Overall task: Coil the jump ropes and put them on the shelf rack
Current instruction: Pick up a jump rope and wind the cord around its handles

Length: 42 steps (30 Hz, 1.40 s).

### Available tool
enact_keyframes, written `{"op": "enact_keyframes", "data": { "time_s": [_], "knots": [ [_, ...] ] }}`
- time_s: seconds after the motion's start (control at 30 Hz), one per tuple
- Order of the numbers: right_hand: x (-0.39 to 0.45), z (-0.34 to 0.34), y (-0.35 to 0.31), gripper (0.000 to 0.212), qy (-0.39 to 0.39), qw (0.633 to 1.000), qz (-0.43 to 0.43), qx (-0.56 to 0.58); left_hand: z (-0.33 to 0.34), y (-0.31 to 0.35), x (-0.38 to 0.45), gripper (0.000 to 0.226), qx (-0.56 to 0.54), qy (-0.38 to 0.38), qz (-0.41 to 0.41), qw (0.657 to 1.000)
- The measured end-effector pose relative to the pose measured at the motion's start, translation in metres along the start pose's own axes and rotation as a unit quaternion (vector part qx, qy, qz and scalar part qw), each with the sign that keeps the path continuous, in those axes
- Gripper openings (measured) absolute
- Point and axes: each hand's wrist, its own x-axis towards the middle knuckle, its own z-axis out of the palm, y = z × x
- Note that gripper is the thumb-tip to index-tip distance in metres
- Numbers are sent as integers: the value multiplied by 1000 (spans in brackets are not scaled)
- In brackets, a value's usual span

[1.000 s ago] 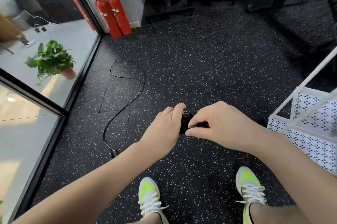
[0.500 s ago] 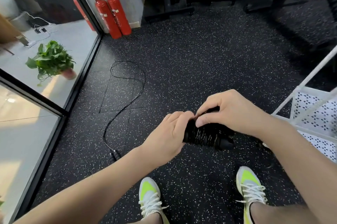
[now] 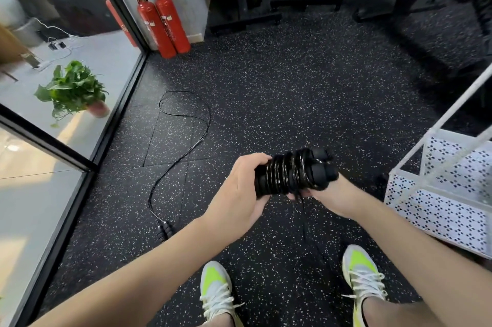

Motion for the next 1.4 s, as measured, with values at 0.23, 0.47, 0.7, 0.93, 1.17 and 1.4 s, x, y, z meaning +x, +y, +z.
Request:
{"op": "enact_keyframes", "data": {
  "time_s": [0.23, 0.47, 0.7, 0.93, 1.17, 1.4],
  "knots": [
    [-5, 51, 8, 30, -34, 951, 95, -294, 13, 1, 20, 71, 56, 47, -86, 994],
    [-18, 70, -20, 19, 42, 872, -7, -487, 8, -18, 28, 78, 134, -4, -51, 990],
    [-27, 61, -40, 30, 66, 828, -66, -553, 6, -20, 15, 80, 139, -41, -30, 989],
    [-15, 24, -55, 30, 69, 806, -169, -564, 9, -29, 6, 49, 138, -61, 55, 987],
    [1, -3, -50, 17, 28, 939, -154, -307, 9, -15, -5, 55, 56, -79, 85, 992],
    [10, -19, -37, 16, -37, 992, -74, -99, 6, -5, -6, 78, 23, -69, 118, 990]
  ]
}}
